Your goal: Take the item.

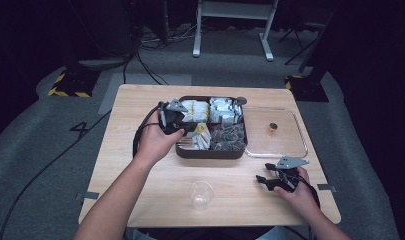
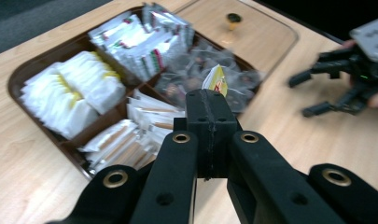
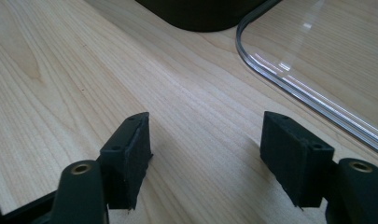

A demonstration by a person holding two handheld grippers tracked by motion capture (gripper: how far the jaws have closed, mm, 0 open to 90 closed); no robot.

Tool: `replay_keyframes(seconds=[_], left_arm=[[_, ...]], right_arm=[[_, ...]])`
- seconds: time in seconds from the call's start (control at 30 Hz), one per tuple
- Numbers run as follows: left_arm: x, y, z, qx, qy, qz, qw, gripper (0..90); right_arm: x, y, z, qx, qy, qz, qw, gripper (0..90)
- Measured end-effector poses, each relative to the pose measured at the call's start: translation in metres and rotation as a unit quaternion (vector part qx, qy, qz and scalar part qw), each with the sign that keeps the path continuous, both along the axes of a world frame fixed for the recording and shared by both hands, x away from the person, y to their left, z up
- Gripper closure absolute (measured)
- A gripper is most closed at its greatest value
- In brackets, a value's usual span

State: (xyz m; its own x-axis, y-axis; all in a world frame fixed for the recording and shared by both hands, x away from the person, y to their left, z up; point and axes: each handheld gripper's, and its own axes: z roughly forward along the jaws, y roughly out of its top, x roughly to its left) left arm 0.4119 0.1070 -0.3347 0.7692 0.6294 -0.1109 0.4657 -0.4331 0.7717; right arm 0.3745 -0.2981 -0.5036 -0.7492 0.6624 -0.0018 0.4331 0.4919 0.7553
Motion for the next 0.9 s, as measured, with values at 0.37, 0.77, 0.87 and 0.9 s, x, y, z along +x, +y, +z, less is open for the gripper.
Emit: replay_keyframes(seconds=[0.37,0.77,0.87,0.9], left_arm=[[-0.049,0.003,-0.001,-0.022,-0.012,-0.042,0.9988,90.0],[-0.084,0.002,-0.011,-0.033,-0.02,-0.081,0.996,90.0],[-0.091,0.001,-0.013,-0.041,-0.022,-0.091,0.9947,90.0],[-0.094,0.0,-0.014,-0.044,-0.023,-0.095,0.9942,90.0]], right_arm=[[0.0,0.0,0.0,0.0,0.0,0.002,1.0,33.8],[0.0,0.0,0.0,0.0,0.0,0.002,1.0,33.8],[0.0,0.0,0.0,0.0,-0.001,0.002,1.0,33.8],[0.0,0.0,0.0,-0.001,-0.001,0.002,1.0,33.8]])
